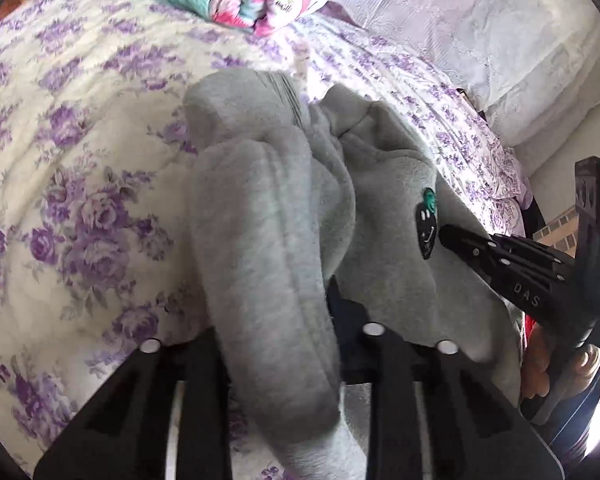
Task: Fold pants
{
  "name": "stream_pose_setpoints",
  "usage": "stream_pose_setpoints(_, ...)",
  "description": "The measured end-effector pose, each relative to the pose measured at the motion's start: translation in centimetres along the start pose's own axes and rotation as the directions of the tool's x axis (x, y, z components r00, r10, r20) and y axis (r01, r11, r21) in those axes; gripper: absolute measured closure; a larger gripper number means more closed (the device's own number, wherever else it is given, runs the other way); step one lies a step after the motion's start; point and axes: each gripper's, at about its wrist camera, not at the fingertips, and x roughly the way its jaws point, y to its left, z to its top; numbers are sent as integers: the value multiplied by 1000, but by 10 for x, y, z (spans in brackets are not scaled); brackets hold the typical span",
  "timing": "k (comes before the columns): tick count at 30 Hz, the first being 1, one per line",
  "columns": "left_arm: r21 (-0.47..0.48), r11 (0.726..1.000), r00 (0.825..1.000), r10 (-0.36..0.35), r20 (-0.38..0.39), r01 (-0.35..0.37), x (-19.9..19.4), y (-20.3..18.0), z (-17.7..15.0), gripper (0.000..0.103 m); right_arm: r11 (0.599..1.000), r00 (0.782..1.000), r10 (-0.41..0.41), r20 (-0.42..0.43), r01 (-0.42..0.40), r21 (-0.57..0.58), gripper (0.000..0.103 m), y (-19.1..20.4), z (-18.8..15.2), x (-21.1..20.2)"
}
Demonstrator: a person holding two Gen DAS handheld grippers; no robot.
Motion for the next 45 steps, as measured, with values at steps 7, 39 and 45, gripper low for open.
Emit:
stream_pose_setpoints(7,194,980,969,-91,230,46,-130,-48,-56,87,989,950,-18,313,63,-135,93,3,29,-100)
stream_pose_setpoints(39,-187,911,892,401,208,-367,-159,99,-12,14,989,940,-142,311,123,80,10,-129,-172,-68)
stream_pose_setpoints(45,-238,868,869,474,142,-435,-131,135,8,14,969,946,-126,300,182,-166,63,-97,-147,-35)
